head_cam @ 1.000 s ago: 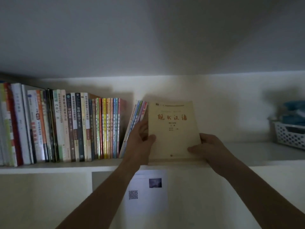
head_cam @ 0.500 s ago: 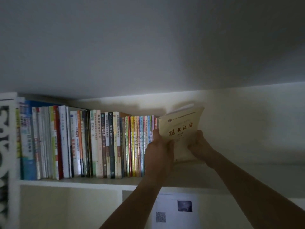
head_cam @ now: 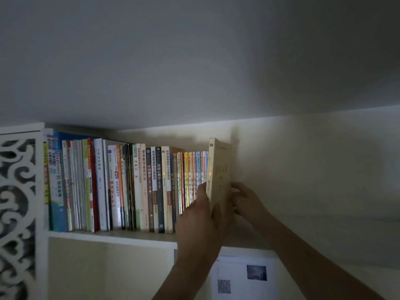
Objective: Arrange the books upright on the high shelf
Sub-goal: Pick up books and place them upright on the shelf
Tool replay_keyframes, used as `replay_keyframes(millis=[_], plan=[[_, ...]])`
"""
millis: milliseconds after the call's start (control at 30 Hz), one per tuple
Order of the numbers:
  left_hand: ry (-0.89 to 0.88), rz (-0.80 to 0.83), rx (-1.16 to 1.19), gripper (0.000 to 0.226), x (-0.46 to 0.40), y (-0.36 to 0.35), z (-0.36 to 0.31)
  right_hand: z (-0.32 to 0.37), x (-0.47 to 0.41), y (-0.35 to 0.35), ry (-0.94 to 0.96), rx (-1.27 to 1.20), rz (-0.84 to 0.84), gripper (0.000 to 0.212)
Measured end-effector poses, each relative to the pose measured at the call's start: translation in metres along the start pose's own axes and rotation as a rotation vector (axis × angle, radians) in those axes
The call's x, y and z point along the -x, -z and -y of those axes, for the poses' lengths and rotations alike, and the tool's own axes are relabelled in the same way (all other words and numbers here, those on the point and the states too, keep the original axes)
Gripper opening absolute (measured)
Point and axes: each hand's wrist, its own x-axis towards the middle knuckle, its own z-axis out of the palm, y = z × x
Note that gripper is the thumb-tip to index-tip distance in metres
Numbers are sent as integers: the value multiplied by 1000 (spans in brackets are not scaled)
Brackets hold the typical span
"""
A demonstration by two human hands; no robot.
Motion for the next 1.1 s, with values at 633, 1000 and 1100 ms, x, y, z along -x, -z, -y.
replay_keyframes(millis=[633, 1000, 1100], plan=[[115, -234, -196, 43, 14, 147, 113, 2, 17, -96, 337, 669, -371, 157], [85, -211, -100, 45, 7, 151, 121, 26, 10, -88, 374, 1023, -360, 158], [90, -215, -28, 46, 5, 146, 125, 18, 18, -88, 350, 1017, -420, 157]])
